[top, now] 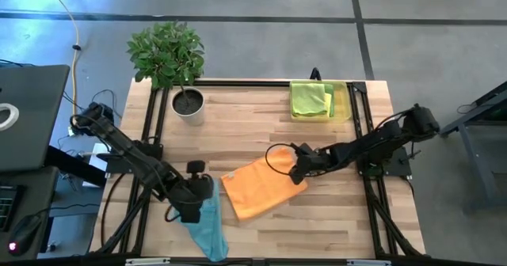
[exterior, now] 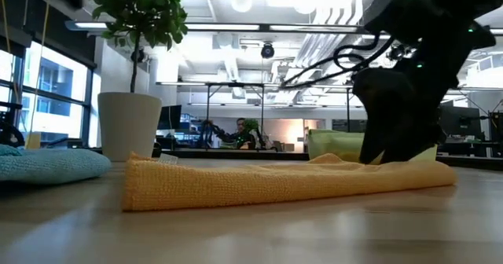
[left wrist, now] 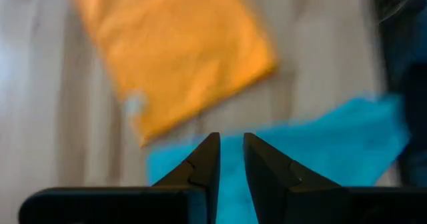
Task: Fold microfiber towels
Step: Fold the orange microfiber towel
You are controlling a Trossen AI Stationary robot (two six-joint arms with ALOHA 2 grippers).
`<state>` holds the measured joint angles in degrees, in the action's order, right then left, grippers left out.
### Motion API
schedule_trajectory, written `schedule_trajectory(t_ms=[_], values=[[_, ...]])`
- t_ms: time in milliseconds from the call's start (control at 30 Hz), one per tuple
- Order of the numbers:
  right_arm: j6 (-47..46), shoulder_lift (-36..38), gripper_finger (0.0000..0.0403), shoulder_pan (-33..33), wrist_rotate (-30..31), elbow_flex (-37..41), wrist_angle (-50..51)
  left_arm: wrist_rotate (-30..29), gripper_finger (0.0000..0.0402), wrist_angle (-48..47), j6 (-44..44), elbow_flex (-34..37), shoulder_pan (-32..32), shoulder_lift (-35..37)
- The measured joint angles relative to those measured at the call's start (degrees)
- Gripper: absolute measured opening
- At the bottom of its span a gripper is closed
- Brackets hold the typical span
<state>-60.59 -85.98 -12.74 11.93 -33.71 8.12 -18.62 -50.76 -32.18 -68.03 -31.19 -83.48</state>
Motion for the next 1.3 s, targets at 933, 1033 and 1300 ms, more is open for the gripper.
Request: schedule_trajectory(t_ms=[933, 1033, 1300], values=[[-3.45, -6.33, 0.0035, -2.20, 4.63, -3.43, 3.14, -7.91, 0.0058, -5.39, -2.17, -0.08, -3.44, 9.77], [-2.17, -6.02, 0.0006, -2.19, 4.50, -3.45, 4.19, -7.91, 0.0058, -5.82, -2.17, 0.03, -3.46, 10.52], [-2.09, -1.96, 0.0002, -1.39, 1.33, -4.93, 15.92, -7.89, 0.0058, -6.63, -2.15, 0.06, -3.70, 11.45]])
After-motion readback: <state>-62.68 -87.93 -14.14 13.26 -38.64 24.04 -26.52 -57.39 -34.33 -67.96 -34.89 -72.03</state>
